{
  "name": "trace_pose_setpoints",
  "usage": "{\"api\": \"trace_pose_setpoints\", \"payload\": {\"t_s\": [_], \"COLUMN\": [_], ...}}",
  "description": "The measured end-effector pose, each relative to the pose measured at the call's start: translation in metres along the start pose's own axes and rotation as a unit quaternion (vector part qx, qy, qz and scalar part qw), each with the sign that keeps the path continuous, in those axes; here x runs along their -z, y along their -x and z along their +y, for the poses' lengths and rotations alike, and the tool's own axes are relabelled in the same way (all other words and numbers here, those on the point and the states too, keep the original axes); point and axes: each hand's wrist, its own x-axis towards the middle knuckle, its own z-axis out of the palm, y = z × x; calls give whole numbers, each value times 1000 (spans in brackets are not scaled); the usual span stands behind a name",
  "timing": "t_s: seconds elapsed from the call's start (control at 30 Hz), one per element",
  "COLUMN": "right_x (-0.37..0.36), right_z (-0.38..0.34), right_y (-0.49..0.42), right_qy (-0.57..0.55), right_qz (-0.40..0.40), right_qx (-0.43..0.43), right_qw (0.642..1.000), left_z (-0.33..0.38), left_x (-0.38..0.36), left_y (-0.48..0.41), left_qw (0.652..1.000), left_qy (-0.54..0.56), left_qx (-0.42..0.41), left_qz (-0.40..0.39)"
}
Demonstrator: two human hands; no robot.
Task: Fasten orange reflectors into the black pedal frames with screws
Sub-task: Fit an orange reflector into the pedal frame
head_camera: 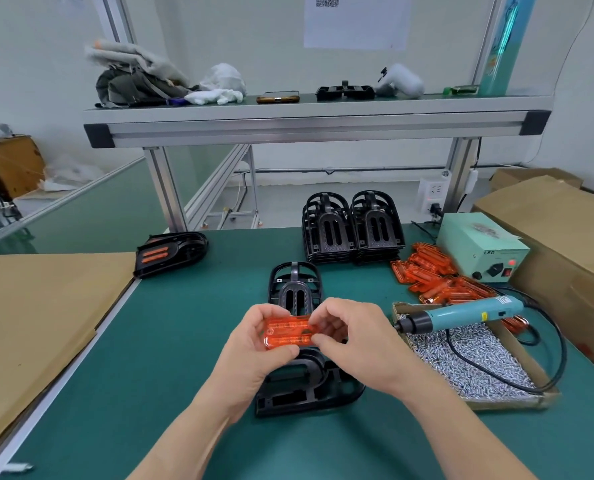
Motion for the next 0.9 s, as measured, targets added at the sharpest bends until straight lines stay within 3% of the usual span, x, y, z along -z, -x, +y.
{"api": "trace_pose_setpoints", "payload": {"t_s": [0.2, 0.47, 0.73, 0.9], "right_x": [-8, -23, -52, -57], "right_z": [9, 16, 15, 12], "right_y": [-3, -2, 1, 0], "right_qy": [42, 92, 173, 219], "right_qz": [19, 17, -15, -22], "right_qx": [-34, -71, -114, -98], "right_qw": [998, 993, 978, 971], "left_z": [-3, -23, -44, -41], "left_x": [5, 32, 42, 38], "left_y": [5, 10, 15, 16], "left_qw": [997, 967, 949, 944], "left_qy": [-72, -196, -289, -308], "left_qx": [-11, -77, -44, -37], "left_qz": [-6, 143, 121, 113]}}
